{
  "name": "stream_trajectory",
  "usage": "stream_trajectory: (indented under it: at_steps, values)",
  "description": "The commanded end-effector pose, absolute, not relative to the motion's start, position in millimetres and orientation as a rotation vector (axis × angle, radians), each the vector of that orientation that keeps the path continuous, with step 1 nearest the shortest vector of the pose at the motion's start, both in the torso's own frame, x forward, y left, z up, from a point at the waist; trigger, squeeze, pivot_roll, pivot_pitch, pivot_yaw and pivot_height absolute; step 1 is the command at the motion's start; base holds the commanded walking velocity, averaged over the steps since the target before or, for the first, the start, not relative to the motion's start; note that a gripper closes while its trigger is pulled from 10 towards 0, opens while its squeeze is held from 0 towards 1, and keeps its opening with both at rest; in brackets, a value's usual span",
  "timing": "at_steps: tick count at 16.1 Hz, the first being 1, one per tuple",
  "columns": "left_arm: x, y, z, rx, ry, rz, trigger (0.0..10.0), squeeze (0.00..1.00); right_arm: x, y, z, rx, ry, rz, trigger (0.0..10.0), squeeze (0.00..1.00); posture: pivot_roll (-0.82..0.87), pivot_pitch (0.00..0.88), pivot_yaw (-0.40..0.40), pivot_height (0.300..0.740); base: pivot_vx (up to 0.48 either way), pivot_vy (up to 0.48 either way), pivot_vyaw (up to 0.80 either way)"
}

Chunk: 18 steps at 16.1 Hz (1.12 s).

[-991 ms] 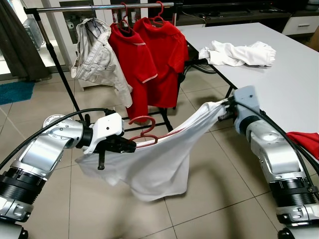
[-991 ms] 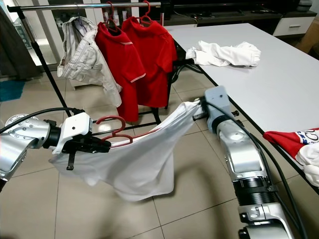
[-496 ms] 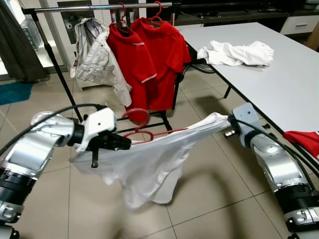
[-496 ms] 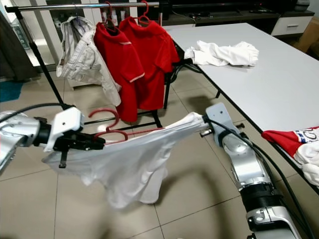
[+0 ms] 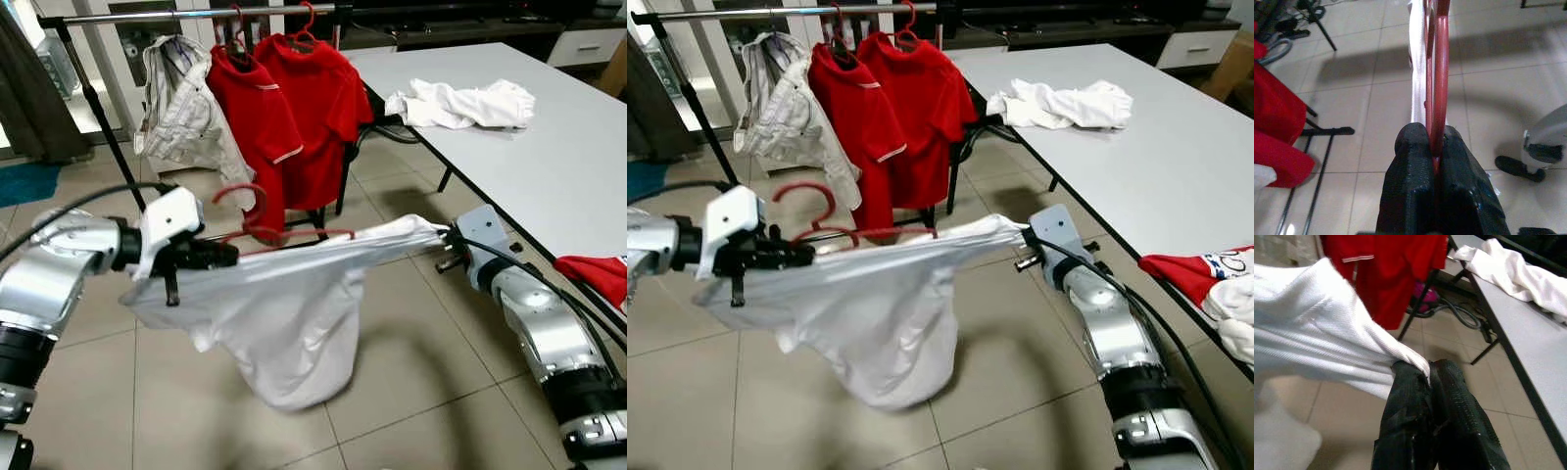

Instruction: Hang hanger

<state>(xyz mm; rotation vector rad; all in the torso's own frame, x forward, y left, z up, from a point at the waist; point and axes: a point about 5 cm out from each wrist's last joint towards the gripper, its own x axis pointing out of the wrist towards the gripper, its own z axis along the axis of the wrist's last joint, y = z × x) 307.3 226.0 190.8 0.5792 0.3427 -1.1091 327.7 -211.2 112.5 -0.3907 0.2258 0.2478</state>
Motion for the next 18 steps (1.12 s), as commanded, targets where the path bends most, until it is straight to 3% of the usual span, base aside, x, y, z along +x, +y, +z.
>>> stream_trajectory:
  at_steps: [1, 3, 5, 9, 12, 13, 14, 17, 18]
  values:
    - [307.0, 233.9, 195.3, 0.598, 0.357, -1.092, 0.0, 0.0, 329.2, -215.0, 128.7, -0.291, 0.158, 0.239, 0.0, 0.0, -0.1, 0.0, 0.0, 0.74, 0.0, 0.0, 0.0]
    - [304.0, 216.0, 179.9, 0.594, 0.388, -1.166, 0.0, 0.0, 332.0, -183.4, 157.9, -0.167, 0.019, 0.39, 0.0, 0.0, -0.1, 0.0, 0.0, 0.74, 0.0, 0.0, 0.0]
    - [306.1, 207.2, 173.8, 0.593, 0.394, -1.173, 0.0, 0.0, 329.6, -169.0, 168.8, -0.117, -0.014, 0.459, 0.0, 0.0, -0.11, 0.0, 0.0, 0.74, 0.0, 0.0, 0.0]
    - [322.5, 206.1, 176.1, 0.643, 0.361, -1.054, 0.0, 0.0, 302.0, -140.5, 167.1, -0.16, 0.067, 0.725, 0.0, 0.0, -0.11, 0.0, 0.006, 0.74, 0.0, 0.0, 0.0]
    - [325.7, 202.3, 182.4, 0.629, 0.317, -1.045, 0.0, 0.0, 297.1, -143.0, 149.9, -0.274, 0.173, 0.717, 0.0, 0.0, -0.12, 0.0, 0.009, 0.74, 0.0, 0.0, 0.0]
    - [325.8, 200.2, 184.6, 0.618, 0.299, -1.055, 0.0, 0.0, 299.7, -147.8, 144.5, -0.31, 0.203, 0.666, 4.2, 0.0, -0.11, 0.0, 0.011, 0.74, 0.0, 0.0, 0.0]
    - [324.6, 197.3, 186.3, 0.604, 0.283, -1.079, 0.0, 0.0, 303.5, -151.8, 143.2, -0.303, 0.22, 0.605, 10.0, 0.0, -0.11, 0.0, 0.012, 0.74, 0.0, 0.0, 0.0]
    - [322.5, 193.7, 186.1, 0.591, 0.277, -1.111, 0.0, 0.0, 313.6, -162.5, 144.6, -0.317, 0.229, 0.447, 10.0, 0.0, -0.11, 0.0, 0.012, 0.74, 0.0, 0.0, 0.0]
    - [322.6, 194.7, 186.1, 0.59, 0.279, -1.111, 0.0, 0.0, 311.9, -158.0, 149.2, -0.278, 0.202, 0.492, 10.0, 1.0, -0.11, 0.0, 0.012, 0.74, 0.0, 0.0, 0.0]
